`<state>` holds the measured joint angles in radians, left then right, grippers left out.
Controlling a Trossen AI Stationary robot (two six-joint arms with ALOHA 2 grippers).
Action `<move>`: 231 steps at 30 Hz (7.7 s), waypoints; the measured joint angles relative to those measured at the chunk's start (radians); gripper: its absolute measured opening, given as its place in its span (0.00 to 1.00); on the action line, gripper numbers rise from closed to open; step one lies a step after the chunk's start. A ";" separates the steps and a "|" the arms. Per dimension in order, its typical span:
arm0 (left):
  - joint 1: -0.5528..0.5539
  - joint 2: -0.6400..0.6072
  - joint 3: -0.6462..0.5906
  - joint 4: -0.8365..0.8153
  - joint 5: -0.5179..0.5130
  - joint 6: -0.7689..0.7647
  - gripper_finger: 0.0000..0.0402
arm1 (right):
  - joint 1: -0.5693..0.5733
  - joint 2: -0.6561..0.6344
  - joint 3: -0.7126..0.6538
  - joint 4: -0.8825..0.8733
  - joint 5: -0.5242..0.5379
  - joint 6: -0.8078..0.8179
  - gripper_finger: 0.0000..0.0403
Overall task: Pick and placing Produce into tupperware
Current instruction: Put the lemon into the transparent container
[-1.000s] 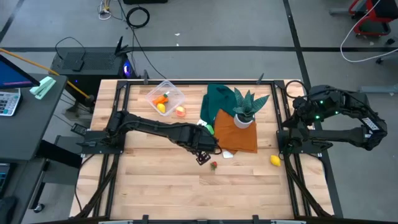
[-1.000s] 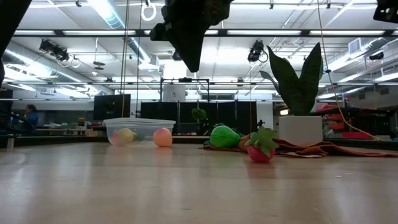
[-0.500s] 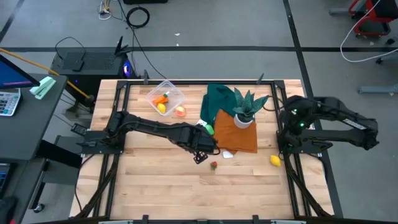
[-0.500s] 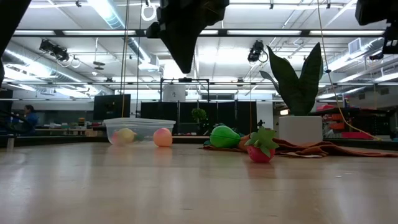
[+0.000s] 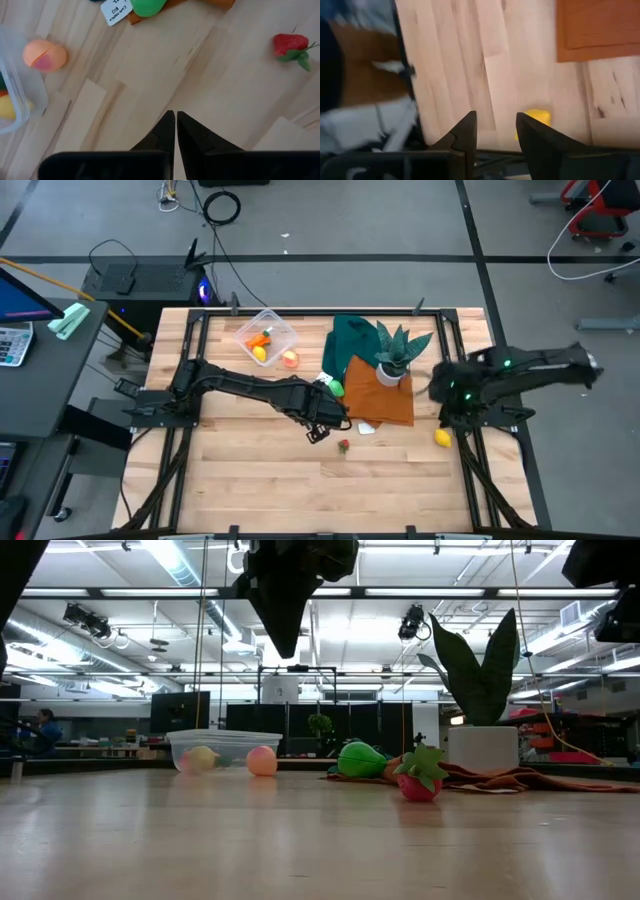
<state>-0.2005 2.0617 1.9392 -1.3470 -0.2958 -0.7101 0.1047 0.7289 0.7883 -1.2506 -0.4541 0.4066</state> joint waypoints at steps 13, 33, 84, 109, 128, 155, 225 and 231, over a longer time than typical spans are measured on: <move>0.000 0.000 0.000 -0.030 0.000 0.000 0.03 | 0.578 0.322 0.000 0.102 0.239 0.252 0.36; 0.000 0.000 0.000 -0.042 -0.007 0.024 0.02 | 0.642 0.536 0.000 0.073 0.396 0.669 0.95; -0.029 0.000 0.000 -0.103 0.005 0.085 0.04 | 0.546 0.655 -0.188 0.362 0.236 0.873 0.47; -0.029 -0.001 0.000 -0.102 0.005 0.085 0.07 | 0.545 0.658 -0.161 0.364 0.312 0.846 0.22; -0.029 -0.001 0.000 -0.107 0.005 0.094 0.06 | 0.498 0.656 -0.159 0.411 0.341 0.853 0.89; -0.029 -0.001 0.000 -0.150 0.012 0.093 0.06 | 0.400 0.651 -0.156 0.406 0.398 0.716 0.33; -0.178 -0.503 0.001 -0.140 -0.389 -0.275 0.04 | -0.347 1.248 1.134 0.681 0.450 -0.397 0.35; -0.195 -0.516 0.001 -0.122 -0.400 -0.274 0.03 | -0.402 1.383 1.248 0.697 0.440 -0.397 0.35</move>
<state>-0.3953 1.5455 1.9400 -1.4693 -0.6959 -0.9846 -0.2970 2.1114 2.0361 -0.5536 -0.0138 0.0099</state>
